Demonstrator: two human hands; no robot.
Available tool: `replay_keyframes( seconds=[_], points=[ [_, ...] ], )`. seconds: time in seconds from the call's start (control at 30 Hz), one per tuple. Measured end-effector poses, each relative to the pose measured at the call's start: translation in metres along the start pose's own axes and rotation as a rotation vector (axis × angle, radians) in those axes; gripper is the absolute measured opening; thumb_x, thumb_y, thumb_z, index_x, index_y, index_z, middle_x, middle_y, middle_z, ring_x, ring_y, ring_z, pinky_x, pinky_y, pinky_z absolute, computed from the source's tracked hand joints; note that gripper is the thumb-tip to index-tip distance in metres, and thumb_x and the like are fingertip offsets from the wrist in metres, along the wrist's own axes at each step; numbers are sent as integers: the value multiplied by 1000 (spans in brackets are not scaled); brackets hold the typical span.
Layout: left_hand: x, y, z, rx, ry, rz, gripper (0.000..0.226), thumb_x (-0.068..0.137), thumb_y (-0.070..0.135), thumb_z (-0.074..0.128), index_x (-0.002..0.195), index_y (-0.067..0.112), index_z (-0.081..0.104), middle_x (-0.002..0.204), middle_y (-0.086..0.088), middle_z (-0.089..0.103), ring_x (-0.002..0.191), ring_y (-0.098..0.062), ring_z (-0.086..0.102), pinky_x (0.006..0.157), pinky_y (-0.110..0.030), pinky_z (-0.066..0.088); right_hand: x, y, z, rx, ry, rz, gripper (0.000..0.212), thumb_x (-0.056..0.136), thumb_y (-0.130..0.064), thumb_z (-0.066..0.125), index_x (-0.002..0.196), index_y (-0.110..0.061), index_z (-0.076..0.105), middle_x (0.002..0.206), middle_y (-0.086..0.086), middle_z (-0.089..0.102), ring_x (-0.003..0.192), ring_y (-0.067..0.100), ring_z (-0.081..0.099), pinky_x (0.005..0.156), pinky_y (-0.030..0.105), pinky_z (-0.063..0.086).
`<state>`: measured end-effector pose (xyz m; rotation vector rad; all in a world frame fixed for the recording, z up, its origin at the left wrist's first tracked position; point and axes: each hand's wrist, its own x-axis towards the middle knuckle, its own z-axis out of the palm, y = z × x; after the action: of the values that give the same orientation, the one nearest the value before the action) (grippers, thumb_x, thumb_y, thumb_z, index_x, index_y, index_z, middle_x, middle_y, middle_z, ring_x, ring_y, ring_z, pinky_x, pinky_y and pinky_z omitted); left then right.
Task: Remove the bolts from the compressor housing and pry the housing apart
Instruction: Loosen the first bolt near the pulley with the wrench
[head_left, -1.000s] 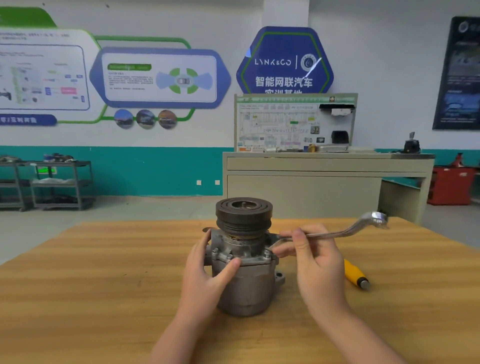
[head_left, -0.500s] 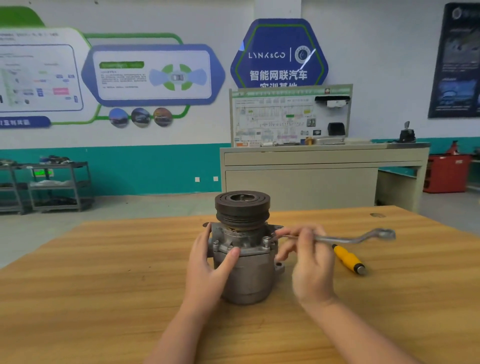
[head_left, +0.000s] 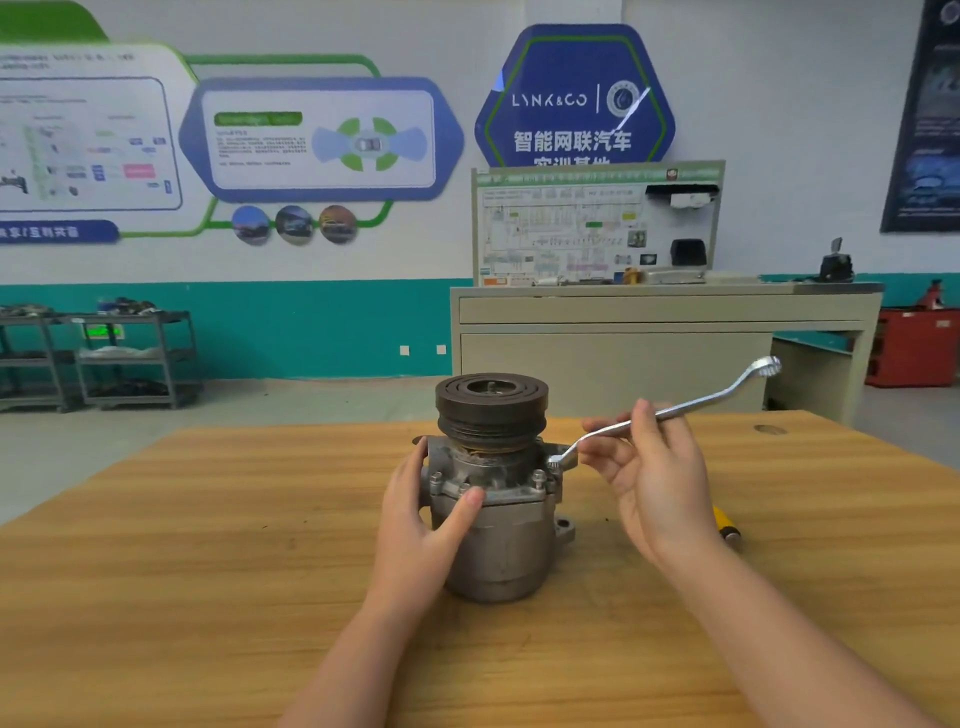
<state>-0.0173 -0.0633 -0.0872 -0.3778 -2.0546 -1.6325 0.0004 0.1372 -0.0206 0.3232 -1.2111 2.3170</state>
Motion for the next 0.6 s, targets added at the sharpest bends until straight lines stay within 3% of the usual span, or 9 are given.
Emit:
replay_keyframes(
  seconds=[0.1, 0.2, 0.33, 0.43, 0.5, 0.6],
  points=[
    [0, 2, -1, -6, -3, -4, 95, 66, 67, 64, 150, 33, 34, 146, 12, 44, 132, -4, 44, 110, -33, 42, -11, 2, 3, -140, -81, -90, 19, 101, -19, 41, 87, -13, 52, 79, 13, 71, 63, 24, 69, 58, 29, 56],
    [-1, 4, 0, -2, -6, -18, 94, 67, 66, 64, 150, 34, 33, 147, 11, 44, 132, -5, 43, 109, -33, 43, -19, 0, 5, -281, -126, -150, 19, 93, -31, 46, 87, -16, 56, 84, 12, 72, 68, 27, 71, 62, 30, 57],
    [-2, 3, -1, -6, 6, -18, 90, 71, 60, 68, 150, 30, 36, 146, 9, 46, 133, -8, 45, 111, -42, 43, -28, -1, 8, -509, -255, -346, 25, 91, -34, 52, 88, -12, 63, 72, 6, 71, 67, 18, 71, 67, 26, 57],
    [-1, 2, -1, -7, 10, -9, 77, 80, 45, 73, 147, 30, 39, 143, 10, 48, 130, -6, 48, 109, -41, 44, -33, -3, 9, -824, -456, -628, 18, 93, -28, 61, 91, -12, 68, 78, -2, 69, 72, 8, 67, 69, 24, 55],
    [0, 2, 0, 4, 13, -1, 71, 82, 38, 75, 143, 34, 39, 142, 10, 48, 129, -4, 48, 109, -38, 44, -36, -1, 10, -1030, -619, -872, 17, 94, -22, 55, 93, -13, 70, 88, 2, 67, 77, 13, 65, 68, 27, 54],
    [1, 0, -1, 12, 6, 12, 75, 80, 40, 75, 145, 29, 41, 141, 6, 50, 127, -6, 50, 108, -36, 45, -38, 9, 6, -1156, -626, -1093, 20, 95, -21, 53, 94, -8, 68, 90, 6, 66, 75, 19, 65, 61, 31, 54]
  ],
)
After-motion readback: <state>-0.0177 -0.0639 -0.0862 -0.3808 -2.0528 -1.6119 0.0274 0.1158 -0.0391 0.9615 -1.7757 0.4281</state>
